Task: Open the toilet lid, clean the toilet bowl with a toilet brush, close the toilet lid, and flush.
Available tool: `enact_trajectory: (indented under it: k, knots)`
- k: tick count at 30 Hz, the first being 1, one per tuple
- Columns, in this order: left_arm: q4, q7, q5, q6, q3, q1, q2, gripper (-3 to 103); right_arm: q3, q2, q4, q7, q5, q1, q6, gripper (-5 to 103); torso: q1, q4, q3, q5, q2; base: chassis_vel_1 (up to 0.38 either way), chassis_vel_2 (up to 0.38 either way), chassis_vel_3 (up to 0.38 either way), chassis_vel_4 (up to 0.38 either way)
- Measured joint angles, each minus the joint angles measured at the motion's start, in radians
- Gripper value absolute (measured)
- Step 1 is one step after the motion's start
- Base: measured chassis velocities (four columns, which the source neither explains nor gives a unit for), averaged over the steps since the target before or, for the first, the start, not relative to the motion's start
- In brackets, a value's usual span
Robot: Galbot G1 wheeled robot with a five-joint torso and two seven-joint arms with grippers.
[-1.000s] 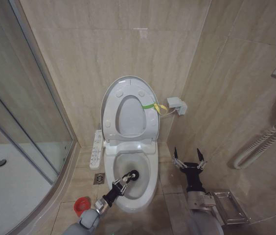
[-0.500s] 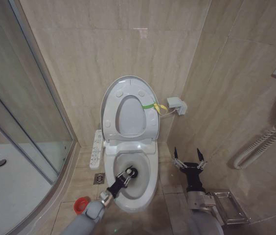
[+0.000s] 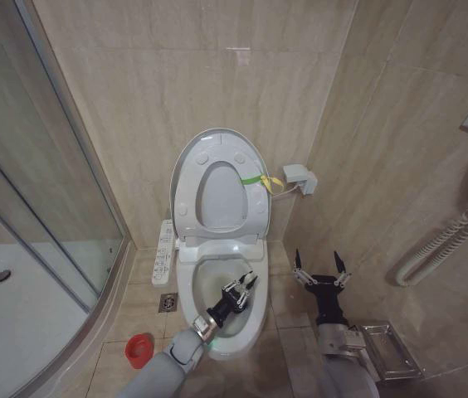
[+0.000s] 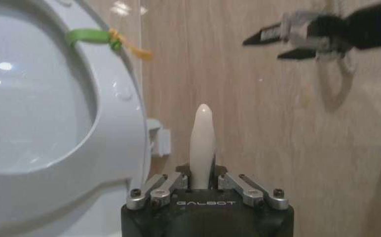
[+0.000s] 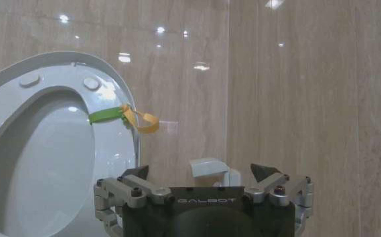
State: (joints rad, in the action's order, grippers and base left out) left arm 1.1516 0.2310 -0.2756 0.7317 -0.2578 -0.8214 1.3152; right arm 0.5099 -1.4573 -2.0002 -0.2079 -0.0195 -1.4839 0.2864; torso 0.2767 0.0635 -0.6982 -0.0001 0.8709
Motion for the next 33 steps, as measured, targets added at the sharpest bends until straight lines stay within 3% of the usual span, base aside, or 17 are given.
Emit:
enact_trajectory:
  k: [4, 9, 22, 33]
  knots:
    - [0.088, -0.008, -0.019, -0.017, -0.024, -0.011, -0.021, 20, 0.0, 0.0, 0.0, 0.0, 0.0, 0.0, 0.0, 100, 0.0, 0.0001, 0.0, -0.0001, 0.0, 0.0, 0.0, 0.0, 0.0]
    - [0.103, -0.004, -0.021, -0.019, -0.02, -0.019, -0.035, 20, 0.0, 0.0, 0.0, 0.0, 0.0, 0.0, 0.0, 100, 0.0, 0.0001, 0.0, -0.0001, 0.0, 0.0, 0.0, 0.0, 0.0]
    - [-0.159, 0.088, -0.015, 0.059, 0.137, -0.004, -0.036, 20, 0.0, 0.0, 0.0, 0.0, 0.0, 0.0, 0.0, 100, 0.0, 0.0, 0.0, -0.0002, 0.0, 0.0, 0.0, 0.0, 0.0]
    - [-0.104, 0.068, -0.018, 0.064, 0.113, -0.002, -0.015, 20, 0.0, 0.0, 0.0, 0.0, 0.0, 0.0, 0.0, 100, 0.0, 0.0, 0.0, -0.0001, 0.0, 0.0, 0.0, 0.0, 0.0]
